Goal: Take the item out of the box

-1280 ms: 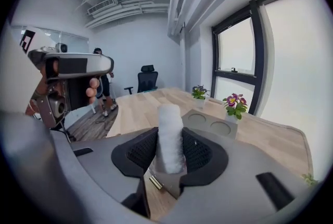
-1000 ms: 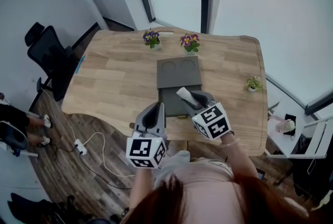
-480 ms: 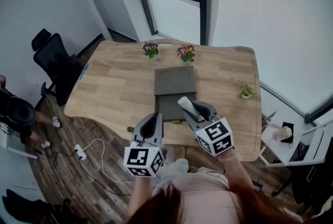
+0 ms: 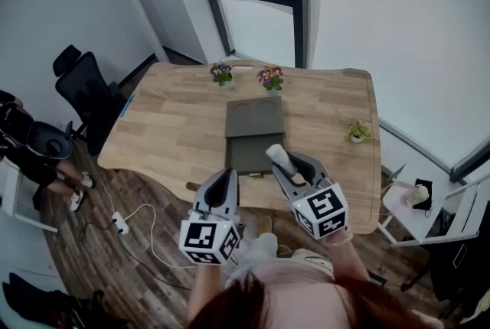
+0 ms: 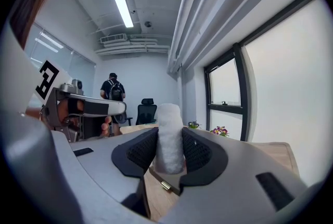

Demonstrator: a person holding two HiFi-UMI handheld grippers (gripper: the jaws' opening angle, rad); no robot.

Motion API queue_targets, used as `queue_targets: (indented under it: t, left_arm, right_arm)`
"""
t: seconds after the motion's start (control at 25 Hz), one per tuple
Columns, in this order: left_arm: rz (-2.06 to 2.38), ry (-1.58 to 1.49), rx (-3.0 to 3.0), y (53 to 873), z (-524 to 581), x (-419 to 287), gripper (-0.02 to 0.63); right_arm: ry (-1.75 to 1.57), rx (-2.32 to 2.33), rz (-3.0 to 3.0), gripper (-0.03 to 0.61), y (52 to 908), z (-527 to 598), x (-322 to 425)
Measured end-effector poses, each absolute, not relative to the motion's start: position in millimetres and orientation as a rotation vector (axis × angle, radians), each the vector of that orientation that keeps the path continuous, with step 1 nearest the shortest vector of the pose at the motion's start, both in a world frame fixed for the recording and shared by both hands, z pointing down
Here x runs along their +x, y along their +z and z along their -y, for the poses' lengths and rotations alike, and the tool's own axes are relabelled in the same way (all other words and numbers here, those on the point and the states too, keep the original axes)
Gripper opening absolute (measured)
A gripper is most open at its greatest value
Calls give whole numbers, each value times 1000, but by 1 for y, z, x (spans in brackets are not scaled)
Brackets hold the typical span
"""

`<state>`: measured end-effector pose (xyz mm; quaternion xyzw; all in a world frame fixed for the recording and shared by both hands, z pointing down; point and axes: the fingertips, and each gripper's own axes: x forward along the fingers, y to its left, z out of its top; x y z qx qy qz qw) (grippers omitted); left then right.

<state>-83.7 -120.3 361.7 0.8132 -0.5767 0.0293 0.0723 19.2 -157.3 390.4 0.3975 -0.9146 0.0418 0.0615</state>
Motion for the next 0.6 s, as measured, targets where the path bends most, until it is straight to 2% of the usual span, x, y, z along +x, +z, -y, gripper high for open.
queue_targets:
  t: [0.6]
  left_arm:
    - [1688, 100, 2477, 358, 113, -80, 3]
  right_arm:
    - [78, 1299, 2742, 130, 377, 153, 34]
